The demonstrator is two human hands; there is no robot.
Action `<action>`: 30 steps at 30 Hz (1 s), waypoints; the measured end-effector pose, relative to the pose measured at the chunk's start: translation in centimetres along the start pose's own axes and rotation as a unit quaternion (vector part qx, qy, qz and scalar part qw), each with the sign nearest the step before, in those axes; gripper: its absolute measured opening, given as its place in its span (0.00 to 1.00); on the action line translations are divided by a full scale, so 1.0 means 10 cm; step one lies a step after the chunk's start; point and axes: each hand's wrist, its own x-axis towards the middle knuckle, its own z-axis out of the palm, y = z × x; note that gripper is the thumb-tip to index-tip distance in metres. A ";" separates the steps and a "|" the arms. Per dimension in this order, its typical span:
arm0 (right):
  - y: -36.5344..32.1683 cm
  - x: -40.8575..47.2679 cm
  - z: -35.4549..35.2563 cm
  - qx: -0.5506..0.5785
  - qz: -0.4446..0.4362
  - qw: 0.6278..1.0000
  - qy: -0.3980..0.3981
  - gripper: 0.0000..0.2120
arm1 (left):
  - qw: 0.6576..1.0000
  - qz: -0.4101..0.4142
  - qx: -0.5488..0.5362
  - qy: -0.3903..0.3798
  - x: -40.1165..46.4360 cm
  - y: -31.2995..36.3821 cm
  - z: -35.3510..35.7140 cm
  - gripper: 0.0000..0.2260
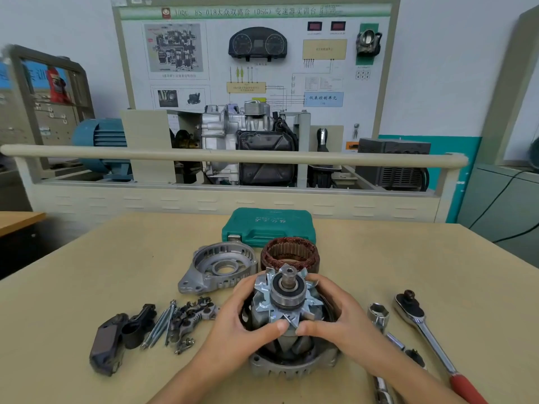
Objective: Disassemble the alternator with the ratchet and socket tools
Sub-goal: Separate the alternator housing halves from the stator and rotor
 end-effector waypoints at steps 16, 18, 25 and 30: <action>-0.04 0.06 -0.22 -0.251 -0.039 0.966 -0.056 0.39 | 0.986 0.033 0.145 -0.078 0.01 -0.24 0.02 0.39; -0.05 0.03 -0.19 -0.265 -0.005 0.963 -0.056 0.44 | 0.985 0.007 0.150 -0.080 -0.01 -0.23 0.02 0.40; -0.04 -0.05 -0.41 -0.287 0.150 0.942 -0.093 0.59 | 0.976 -0.158 0.029 -0.149 -0.04 -0.24 -0.23 0.52; 0.05 -0.08 -0.44 -0.290 0.174 0.934 -0.112 0.51 | 0.901 -0.273 -0.281 -0.184 0.07 -0.24 -0.35 0.39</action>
